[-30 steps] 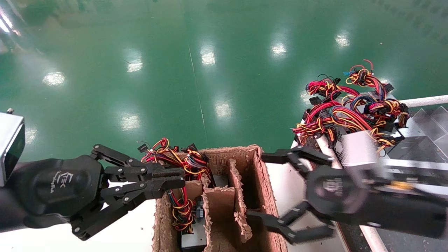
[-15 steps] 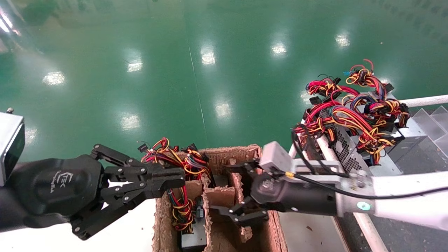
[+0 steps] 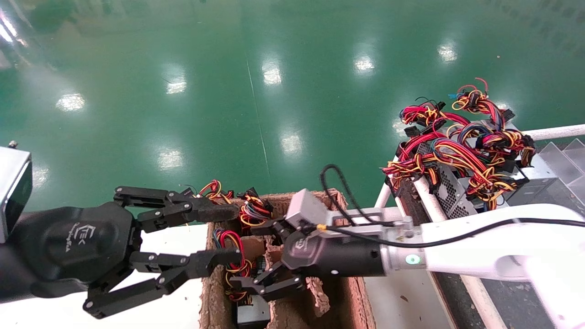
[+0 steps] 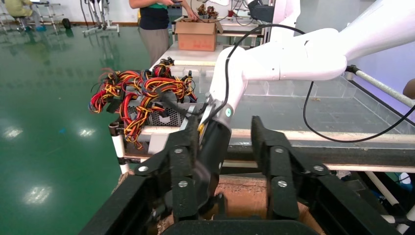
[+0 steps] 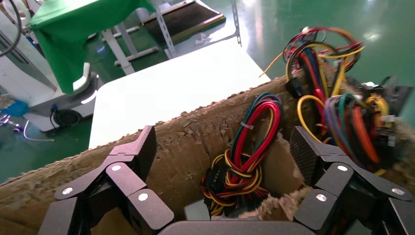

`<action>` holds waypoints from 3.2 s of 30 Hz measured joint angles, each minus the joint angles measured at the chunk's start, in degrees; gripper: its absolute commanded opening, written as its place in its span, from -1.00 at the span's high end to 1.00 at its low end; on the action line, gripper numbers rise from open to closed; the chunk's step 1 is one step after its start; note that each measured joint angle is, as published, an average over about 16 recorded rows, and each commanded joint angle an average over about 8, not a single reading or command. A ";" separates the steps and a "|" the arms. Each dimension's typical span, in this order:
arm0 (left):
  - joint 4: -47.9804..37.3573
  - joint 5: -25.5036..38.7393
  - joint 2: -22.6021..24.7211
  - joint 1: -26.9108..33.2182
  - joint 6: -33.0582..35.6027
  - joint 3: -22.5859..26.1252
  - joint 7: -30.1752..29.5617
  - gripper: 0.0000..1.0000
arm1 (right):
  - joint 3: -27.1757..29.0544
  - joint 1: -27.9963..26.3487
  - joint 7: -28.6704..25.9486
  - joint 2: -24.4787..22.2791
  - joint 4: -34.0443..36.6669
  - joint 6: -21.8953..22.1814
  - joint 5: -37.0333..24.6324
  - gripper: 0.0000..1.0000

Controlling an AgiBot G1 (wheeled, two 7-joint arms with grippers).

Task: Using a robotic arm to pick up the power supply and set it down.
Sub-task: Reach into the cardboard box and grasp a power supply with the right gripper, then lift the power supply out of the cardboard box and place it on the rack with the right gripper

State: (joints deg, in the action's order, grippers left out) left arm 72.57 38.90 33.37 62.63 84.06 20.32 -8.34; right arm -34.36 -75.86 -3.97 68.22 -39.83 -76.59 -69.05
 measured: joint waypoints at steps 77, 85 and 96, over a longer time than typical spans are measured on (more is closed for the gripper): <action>0.00 -0.04 -0.02 0.01 -0.02 0.06 0.03 -1.00 | 13.39 -6.01 0.43 -14.57 -3.71 -2.90 24.45 1.00; 0.00 -0.04 -0.02 0.02 -0.02 0.06 0.03 -1.00 | 16.26 -11.25 -0.82 -23.64 -4.67 -0.33 23.67 1.00; 0.00 -0.05 -0.03 0.02 -0.03 0.07 0.03 -1.00 | 17.49 -18.61 0.65 -36.56 -1.79 4.13 16.85 1.00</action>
State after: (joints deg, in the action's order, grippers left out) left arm 72.57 38.85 33.34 62.65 84.03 20.39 -8.31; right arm -16.87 -94.47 -3.32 31.66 -41.62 -72.46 -52.20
